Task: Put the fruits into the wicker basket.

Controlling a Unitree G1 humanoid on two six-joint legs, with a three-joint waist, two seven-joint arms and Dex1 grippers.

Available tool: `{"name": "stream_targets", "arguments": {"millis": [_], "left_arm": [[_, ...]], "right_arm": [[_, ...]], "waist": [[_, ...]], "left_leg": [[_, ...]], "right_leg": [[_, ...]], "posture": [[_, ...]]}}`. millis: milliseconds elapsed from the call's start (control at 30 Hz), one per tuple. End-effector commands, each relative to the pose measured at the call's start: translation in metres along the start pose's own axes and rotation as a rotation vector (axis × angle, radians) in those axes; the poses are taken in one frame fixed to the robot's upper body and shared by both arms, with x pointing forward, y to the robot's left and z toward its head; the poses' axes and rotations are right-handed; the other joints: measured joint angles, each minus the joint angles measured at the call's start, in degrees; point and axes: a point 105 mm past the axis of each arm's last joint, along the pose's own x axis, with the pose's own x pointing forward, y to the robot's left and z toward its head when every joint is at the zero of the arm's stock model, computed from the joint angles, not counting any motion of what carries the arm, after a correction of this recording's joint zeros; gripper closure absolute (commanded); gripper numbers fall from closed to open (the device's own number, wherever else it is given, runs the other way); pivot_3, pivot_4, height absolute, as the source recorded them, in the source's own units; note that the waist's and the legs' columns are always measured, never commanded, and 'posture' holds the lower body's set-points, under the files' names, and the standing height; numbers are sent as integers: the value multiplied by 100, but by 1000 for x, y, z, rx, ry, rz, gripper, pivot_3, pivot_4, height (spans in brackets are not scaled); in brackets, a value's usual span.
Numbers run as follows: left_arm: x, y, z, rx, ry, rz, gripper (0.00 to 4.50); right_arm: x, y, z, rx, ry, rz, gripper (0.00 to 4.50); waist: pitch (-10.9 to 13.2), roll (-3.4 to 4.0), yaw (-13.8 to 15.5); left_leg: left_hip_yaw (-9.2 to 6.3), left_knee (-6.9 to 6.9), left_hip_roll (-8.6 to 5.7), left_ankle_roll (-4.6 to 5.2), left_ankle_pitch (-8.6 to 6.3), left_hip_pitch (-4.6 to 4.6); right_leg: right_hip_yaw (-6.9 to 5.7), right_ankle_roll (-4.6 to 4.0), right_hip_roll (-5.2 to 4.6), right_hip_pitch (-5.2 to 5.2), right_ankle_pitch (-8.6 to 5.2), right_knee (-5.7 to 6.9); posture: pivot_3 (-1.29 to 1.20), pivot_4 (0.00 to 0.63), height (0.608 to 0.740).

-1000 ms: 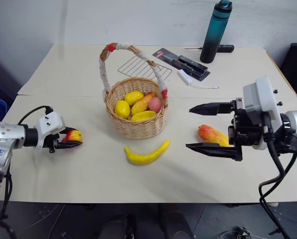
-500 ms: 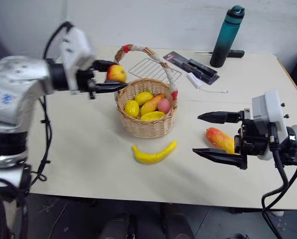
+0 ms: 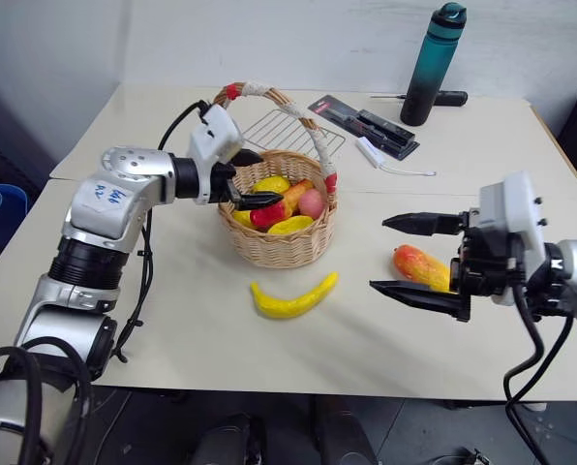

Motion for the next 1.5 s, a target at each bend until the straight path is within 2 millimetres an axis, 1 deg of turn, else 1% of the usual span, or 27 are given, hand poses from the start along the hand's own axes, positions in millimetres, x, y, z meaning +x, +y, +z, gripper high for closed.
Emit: {"name": "stream_targets", "arguments": {"millis": [33, 67, 133, 233, 300, 367, 433, 467, 567, 667, 733, 800, 833, 867, 1000, 1100, 1167, 1267, 1333, 1367, 1467, 1500], "left_arm": [[-44, -16, 42, 27, -169, -118, 45], [-56, -22, 44, 31, -180, -156, 45], [-86, -41, 36, 86, -124, -258, 45], [-119, -65, 3, 167, 90, -377, 45], [-131, -73, -8, 178, 168, -422, 45], [-142, -81, -16, 180, 233, -453, 45], [-148, -90, -22, 181, 274, -478, 45], [-147, -93, -23, 184, 276, -480, 45], [-142, -96, -23, 192, 261, -457, 45], [-136, -96, -21, 199, 242, -431, 45], [-134, -96, -20, 203, 234, -416, 45], [-133, -95, -19, 205, 229, -399, 0], [-133, -95, -19, 204, 230, -392, 0], [-134, -95, -19, 202, 232, -388, 0], [-138, -94, -19, 194, 238, -378, 0], [-138, -90, -20, 200, 240, -364, 0], [-137, -89, -17, 202, 229, -356, 0], [-137, -85, -13, 198, 208, -342, 0], [-139, -81, -10, 188, 189, -326, 0], [-140, -80, -9, 185, 183, -322, 0], [-143, -78, -2, 173, 149, -315, 0], [-143, -78, 0, 172, 142, -312, 0]], "right_arm": [[20, 9, -4, -69, 13, 67, 0], [26, 9, -9, -90, 32, 83, 0], [44, 7, -20, -148, 79, 127, 0], [70, -1, -33, -242, 140, 175, 0], [81, -4, -38, -265, 156, 198, 0], [95, -6, -42, -254, 158, 231, 0], [110, -5, -50, -234, 179, 287, 0], [115, -3, -55, -227, 201, 332, 0], [123, 2, -72, -210, 275, 434, 0], [125, 4, -89, -227, 356, 511, 0], [129, -1, -98, -255, 388, 509, 0], [142, -18, -105, -324, 411, 405, 418], [144, -21, -107, -344, 413, 389, 657], [144, -21, -107, -356, 413, 392, 938], [139, -17, -111, -368, 414, 416, 2332], [136, -13, -112, -373, 405, 424, 3413], [131, -5, -104, -349, 356, 453, 4023], [123, 10, -73, -251, 209, 509, 4061], [119, 14, -36, -185, 75, 506, 4061], [118, 15, -25, -166, 41, 504, 4061], [120, 6, 9, -142, -49, 435, 4061], [126, -3, 19, -142, -65, 376, 4061]], "waist": [[0, 0, -25], [0, 0, -53], [0, 2, -145], [0, 2, -250], [1, 0, -228], [4, -9, -145], [3, -12, -137], [3, -12, -131], [3, -12, -93], [3, -12, -97], [3, -12, -112], [3, -13, -168], [3, -12, -189], [4, -11, -195], [4, -11, -186], [3, -11, -168], [3, -12, -153], [4, -11, -140], [4, -11, -153], [4, -11, -164], [4, -11, -173], [4, -11, -173]], "left_leg": [[1, -1, 4, -2, 1, 1], [1, -1, 4, -4, 0, 1], [6, -4, 7, -13, 2, 8], [9, -6, 14, -50, 14, 21], [3, -10, 13, -67, 25, 22], [-20, -3, 12, -66, 26, 8], [-22, 0, 11, -59, 23, 5], [-18, 0, 10, -35, 10, 6], [-20, 1, 8, -29, 7, 3], [-18, 1, 8, -25, 5, 3], [-16, 1, 8, -25, 5, 5], [-16, 1, 10, -26, 5, 6], [-12, 1, 13, -27, 5, 10], [-9, 0, 14, -29, 6, 8], [-16, -5, 18, -36, 7, 10], [-15, -3, 16, -36, 7, 10], [-14, -1, 15, -36, 7, 13], [-15, 0, 15, -36, 7, 12], [-15, 0, 16, -36, 7, 10], [-12, 0, 18, -37, 8, 10], [-13, 0, 19, -42, 10, 16], [-14, 0, 20, -44, 11, 17]], "right_leg": [[-1, -1, 2, -2, 0, 2], [-3, -4, 1, -2, -2, 5], [-2, -12, 1, -6, -7, 14], [-10, -36, 1, -7, -21, 25], [-18, -51, 1, -9, -30, 29], [-34, -58, 2, -13, -34, 27], [-36, -62, 2, -12, -36, 25], [-35, -62, 0, -12, -36, 24], [-37, -62, -2, -12, -35, 23], [-36, -61, -2, -12, -35, 23], [-36, -62, -2, -12, -35, 24], [-36, -62, 1, -13, -36, 26], [-35, -64, 2, -13, -36, 29], [-33, -66, 4, -17, -37, 32], [-37, -70, 6, -19, -40, 38], [-37, -70, 5, -17, -40, 38], [-36, -70, 4, -14, -40, 38], [-36, -70, 4, -14, -39, 38], [-37, -68, 4, -15, -39, 40], [-36, -68, 3, -16, -38, 40], [-39, -69, 4, -16, -38, 45], [-40, -71, 5, -16, -39, 46]], "posture": [[0, 150, 740], [0, 150, 740], [0, 150, 740], [0, 150, 740], [0, 150, 740], [0, 150, 740], [0, 150, 740], [0, 150, 740], [0, 150, 740], [0, 150, 740], [0, 150, 740], [0, 150, 740], [0, 150, 740], [0, 150, 740], [0, 150, 740], [0, 150, 740], [0, 150, 740], [0, 150, 740], [0, 150, 740], [0, 150, 740], [0, 150, 740], [0, 150, 740]]}}
